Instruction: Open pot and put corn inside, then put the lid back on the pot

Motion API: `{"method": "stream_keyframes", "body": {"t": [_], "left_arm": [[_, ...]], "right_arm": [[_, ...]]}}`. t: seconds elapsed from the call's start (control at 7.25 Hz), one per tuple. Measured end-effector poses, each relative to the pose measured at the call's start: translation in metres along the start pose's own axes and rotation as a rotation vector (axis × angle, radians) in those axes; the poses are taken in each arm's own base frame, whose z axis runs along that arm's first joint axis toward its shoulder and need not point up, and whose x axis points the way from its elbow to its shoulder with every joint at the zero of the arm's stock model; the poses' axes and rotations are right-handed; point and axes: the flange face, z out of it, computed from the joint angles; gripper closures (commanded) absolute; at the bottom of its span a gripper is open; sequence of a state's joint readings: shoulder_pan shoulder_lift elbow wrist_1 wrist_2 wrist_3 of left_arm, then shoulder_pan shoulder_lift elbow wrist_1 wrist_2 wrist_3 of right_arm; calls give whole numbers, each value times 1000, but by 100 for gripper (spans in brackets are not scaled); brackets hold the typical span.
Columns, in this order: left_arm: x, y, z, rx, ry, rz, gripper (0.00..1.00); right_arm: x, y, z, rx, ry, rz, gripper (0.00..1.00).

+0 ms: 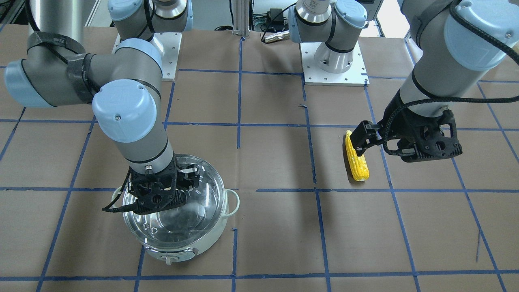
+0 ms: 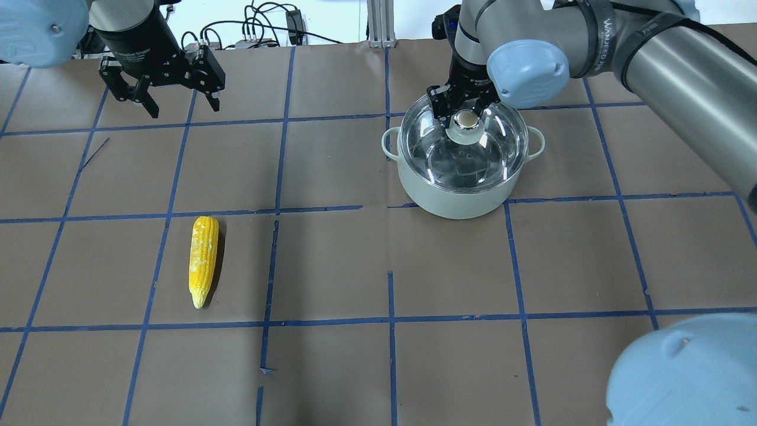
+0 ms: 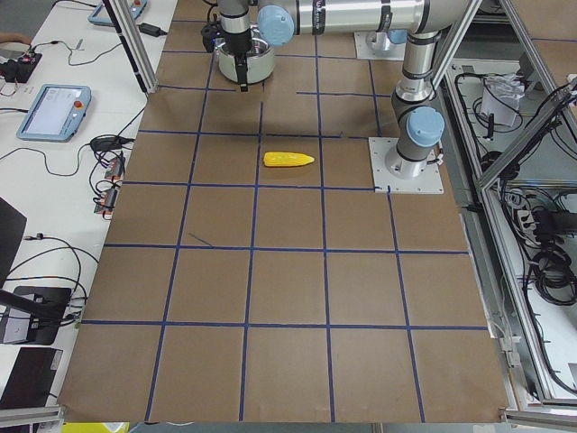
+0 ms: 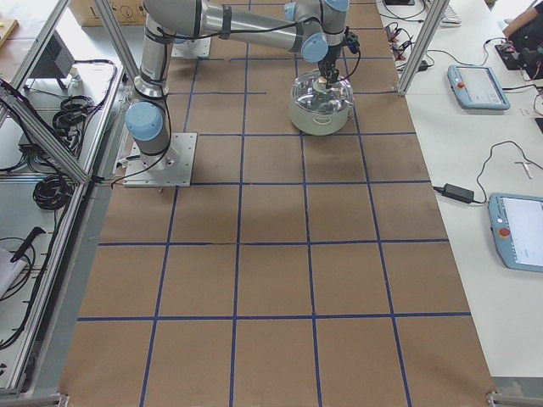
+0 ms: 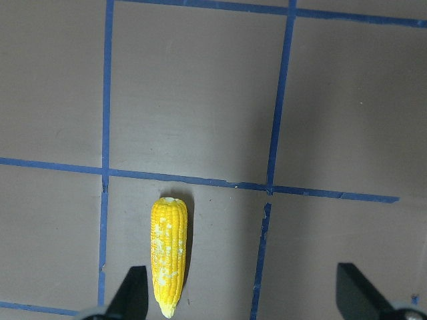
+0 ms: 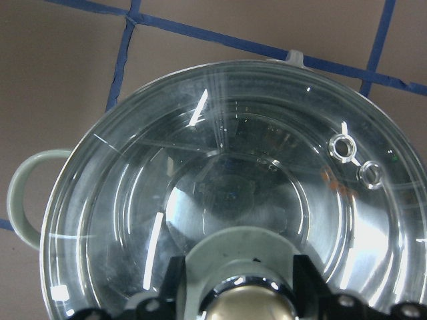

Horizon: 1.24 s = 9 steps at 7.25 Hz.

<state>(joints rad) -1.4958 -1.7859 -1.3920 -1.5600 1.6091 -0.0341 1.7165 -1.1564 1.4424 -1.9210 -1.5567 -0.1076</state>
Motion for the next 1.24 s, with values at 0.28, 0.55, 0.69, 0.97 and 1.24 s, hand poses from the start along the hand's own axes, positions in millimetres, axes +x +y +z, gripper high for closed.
{"method": "stream_keyframes", "body": {"t": [0.28,0.55,0.69,0.97,1.24], "left_arm": [[1,0,0,1,0,-1,0],[1,1,-3,5,2,0,0],[1,-1,-3,7,4,0,0],[-1,-3,-1,3,4,-1,0],[-18,-11,15,-25,3,-6,0]], "right_arm": [[1,2,-1,-4,7,-2,60],[3,2,-7,-26,11,-4,62],[4,1,-17,-38,12,-3,62],[5,2,-60,-62,9,-2,63],[4,18,-111,-79,6,0,63]]}}
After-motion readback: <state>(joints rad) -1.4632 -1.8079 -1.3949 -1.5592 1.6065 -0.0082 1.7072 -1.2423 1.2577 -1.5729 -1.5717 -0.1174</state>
